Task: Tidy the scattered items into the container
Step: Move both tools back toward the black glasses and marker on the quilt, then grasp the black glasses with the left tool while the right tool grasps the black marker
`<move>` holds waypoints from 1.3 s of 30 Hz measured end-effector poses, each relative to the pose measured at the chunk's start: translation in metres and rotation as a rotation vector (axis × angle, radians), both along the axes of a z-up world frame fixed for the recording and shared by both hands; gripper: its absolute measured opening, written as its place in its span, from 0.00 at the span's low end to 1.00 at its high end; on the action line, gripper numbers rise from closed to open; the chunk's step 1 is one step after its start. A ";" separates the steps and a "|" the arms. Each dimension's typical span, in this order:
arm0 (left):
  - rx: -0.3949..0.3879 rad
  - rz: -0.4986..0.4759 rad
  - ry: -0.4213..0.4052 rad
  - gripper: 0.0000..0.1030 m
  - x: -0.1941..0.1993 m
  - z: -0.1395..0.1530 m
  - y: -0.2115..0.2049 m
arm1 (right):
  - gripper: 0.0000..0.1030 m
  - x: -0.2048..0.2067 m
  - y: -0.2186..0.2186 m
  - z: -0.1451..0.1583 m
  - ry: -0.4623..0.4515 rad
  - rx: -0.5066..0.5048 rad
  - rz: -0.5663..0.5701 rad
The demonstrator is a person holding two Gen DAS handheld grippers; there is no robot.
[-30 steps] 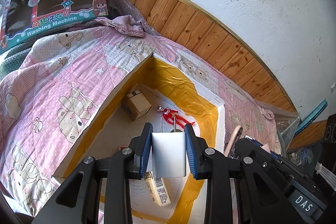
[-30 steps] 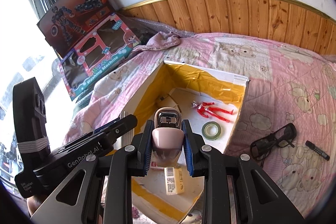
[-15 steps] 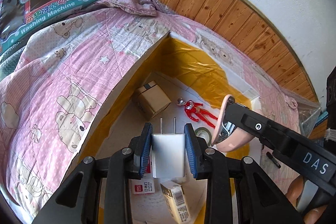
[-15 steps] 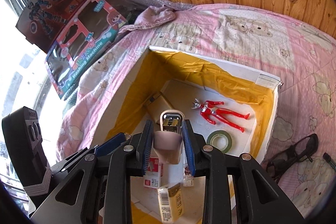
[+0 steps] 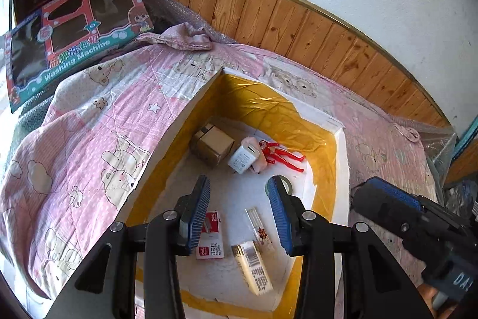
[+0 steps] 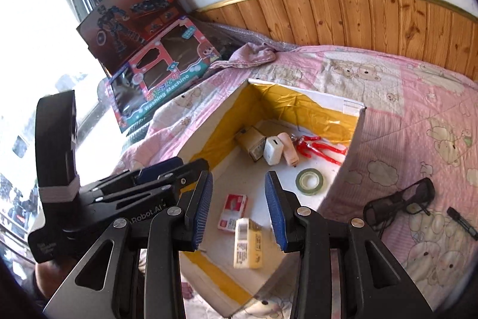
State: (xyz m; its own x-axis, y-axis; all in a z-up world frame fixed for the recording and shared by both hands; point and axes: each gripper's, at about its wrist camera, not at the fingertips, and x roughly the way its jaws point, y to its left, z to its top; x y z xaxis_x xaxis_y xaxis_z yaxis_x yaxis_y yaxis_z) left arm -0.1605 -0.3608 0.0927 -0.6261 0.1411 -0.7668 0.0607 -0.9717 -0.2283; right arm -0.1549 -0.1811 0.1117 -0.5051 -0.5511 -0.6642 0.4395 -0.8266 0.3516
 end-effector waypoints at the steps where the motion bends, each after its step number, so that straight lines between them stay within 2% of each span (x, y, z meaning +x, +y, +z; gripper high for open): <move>1: -0.019 -0.010 0.012 0.41 0.009 0.003 0.008 | 0.38 0.013 0.009 0.002 0.017 -0.021 -0.018; 4: -0.075 -0.054 0.066 0.41 0.040 0.012 0.033 | 0.38 0.049 0.039 0.004 0.050 -0.097 -0.093; 6: -0.099 -0.090 0.098 0.41 0.061 0.016 0.050 | 0.38 0.066 0.060 -0.002 0.047 -0.102 -0.154; 11: -0.105 -0.208 0.102 0.41 0.094 0.018 0.093 | 0.40 0.098 0.125 -0.031 -0.036 -0.145 -0.308; 14: -0.075 -0.284 0.076 0.43 0.099 0.016 0.124 | 0.40 0.106 0.164 -0.051 -0.086 -0.120 -0.398; 16: -0.078 -0.335 0.058 0.49 0.097 0.012 0.148 | 0.40 0.107 0.189 -0.059 -0.105 -0.093 -0.451; 21: -0.064 -0.436 0.008 0.57 0.072 -0.004 0.204 | 0.40 0.091 0.243 -0.064 -0.113 0.007 -0.520; 25: -0.081 -0.498 -0.033 0.60 0.035 -0.027 0.240 | 0.40 0.053 0.268 -0.071 -0.128 0.143 -0.471; 31: -0.163 -0.473 -0.101 0.61 -0.029 -0.074 0.268 | 0.40 -0.016 0.280 -0.102 -0.110 0.407 -0.333; 35: -0.194 -0.443 -0.142 0.61 -0.064 -0.103 0.273 | 0.40 -0.051 0.282 -0.131 -0.106 0.513 -0.240; 39: -0.224 -0.467 -0.167 0.61 -0.090 -0.125 0.284 | 0.40 -0.072 0.281 -0.160 -0.103 0.588 -0.176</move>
State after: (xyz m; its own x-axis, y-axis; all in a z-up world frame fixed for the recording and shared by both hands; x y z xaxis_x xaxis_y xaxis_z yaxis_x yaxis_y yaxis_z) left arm -0.2504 -0.0763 -0.0323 -0.4030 0.1969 -0.8938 -0.3718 -0.9276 -0.0367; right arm -0.2270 0.0997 -0.0485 -0.4724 0.0073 -0.8814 0.2671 -0.9518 -0.1511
